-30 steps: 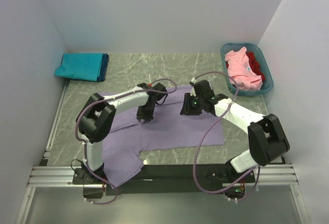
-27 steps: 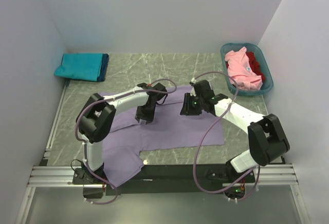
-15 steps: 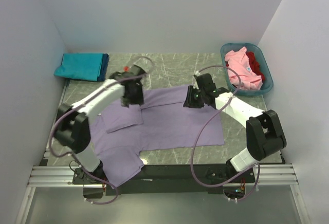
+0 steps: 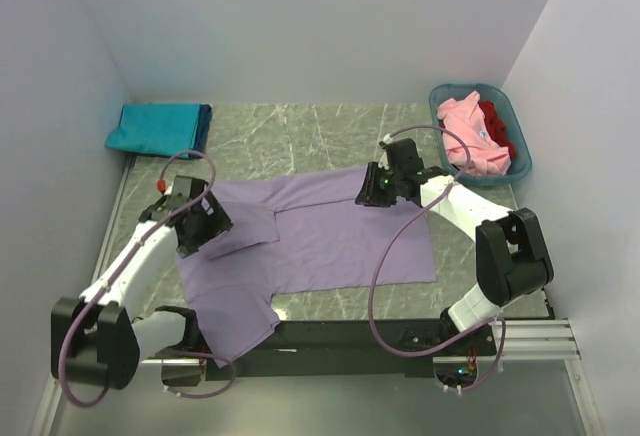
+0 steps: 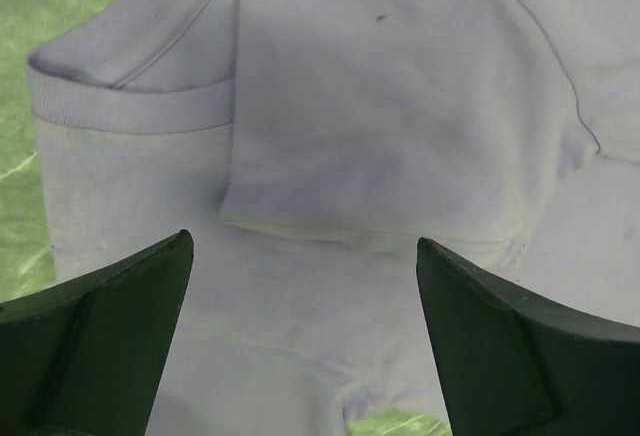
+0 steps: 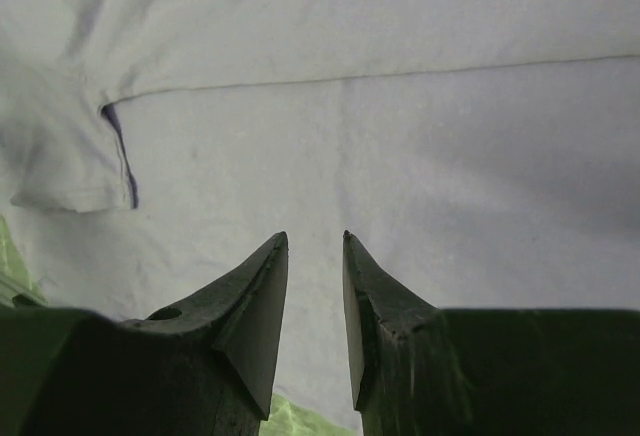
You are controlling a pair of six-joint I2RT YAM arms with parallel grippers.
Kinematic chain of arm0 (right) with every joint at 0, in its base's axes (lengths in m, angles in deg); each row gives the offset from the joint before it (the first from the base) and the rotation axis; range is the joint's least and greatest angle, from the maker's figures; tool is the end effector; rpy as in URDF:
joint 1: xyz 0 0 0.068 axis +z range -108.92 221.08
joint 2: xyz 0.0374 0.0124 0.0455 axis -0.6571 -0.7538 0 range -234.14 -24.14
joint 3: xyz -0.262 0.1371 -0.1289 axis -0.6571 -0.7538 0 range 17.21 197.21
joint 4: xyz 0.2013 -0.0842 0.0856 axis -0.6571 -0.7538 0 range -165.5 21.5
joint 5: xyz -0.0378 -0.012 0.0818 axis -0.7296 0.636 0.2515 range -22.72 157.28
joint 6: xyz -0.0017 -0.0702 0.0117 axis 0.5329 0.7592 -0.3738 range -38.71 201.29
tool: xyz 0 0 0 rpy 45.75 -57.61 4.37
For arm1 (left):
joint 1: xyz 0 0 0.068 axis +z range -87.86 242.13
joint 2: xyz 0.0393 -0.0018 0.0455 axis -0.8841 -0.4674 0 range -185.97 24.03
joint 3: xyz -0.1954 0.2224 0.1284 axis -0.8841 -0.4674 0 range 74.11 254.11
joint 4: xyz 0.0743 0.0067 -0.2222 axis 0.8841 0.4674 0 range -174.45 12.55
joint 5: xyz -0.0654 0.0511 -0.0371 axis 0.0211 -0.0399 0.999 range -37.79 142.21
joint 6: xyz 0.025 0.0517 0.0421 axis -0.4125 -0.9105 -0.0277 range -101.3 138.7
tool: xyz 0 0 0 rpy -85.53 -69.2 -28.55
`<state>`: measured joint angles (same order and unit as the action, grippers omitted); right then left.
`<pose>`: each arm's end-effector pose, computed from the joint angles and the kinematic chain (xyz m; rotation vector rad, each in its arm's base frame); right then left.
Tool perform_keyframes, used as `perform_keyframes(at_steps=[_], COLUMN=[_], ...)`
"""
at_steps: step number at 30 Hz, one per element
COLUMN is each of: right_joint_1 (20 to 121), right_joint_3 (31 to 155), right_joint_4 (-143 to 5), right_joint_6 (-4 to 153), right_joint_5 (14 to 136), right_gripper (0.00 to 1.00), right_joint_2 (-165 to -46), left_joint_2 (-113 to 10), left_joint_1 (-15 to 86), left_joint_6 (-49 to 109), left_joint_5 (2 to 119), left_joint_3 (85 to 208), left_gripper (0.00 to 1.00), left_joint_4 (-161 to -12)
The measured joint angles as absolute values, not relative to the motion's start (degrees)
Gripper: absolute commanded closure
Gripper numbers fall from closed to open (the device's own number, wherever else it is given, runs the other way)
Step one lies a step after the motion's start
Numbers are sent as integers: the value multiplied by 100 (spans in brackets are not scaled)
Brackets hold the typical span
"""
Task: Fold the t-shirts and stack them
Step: Fold the tshirt
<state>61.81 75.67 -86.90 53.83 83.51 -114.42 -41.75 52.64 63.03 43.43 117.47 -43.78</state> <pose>0.2935 0.1286 0.2658 0.0183 2.5336 0.7032 0.1718 -0.0197 0.2565 -0.8407 2.5168 -0.1058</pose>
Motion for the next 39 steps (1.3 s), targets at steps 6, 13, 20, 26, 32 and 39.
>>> perform_keyframes(at_steps=[6, 13, 20, 26, 32, 39], right_joint_1=[6183, 6183, 6183, 6183, 6183, 6183], right_joint_3=[7449, 7388, 7331, 7300, 7300, 7300], right_joint_4=[-8598, -8561, -8521, -8515, -8517, -8521], right_joint_6=[5366, 5370, 5370, 5370, 5370, 5392], right_joint_5=[8546, 8644, 8683, 8694, 8716, 8723], right_gripper=[64, 64, 64, 64, 64, 64], right_joint_2=[-11442, -11440, -11440, -11440, -11440, -11440], left_joint_2=[-3884, -4328, -4474, -4431, -4199, -3786], left_joint_1=[5705, 5773, 5784, 5784, 5788, 5810], left_joint_6=[6430, 6491, 6496, 6522, 6653, 6885], left_joint_5=[4636, 4907, 5073, 5253, 5788, 5911], left_joint_3=[11036, 10899, 10899, 10899, 10903, 11104], left_gripper=[1, 1, 8, 10, 14, 25], left_joint_4=[-4933, -5506, -5727, -5672, -5652, -5023])
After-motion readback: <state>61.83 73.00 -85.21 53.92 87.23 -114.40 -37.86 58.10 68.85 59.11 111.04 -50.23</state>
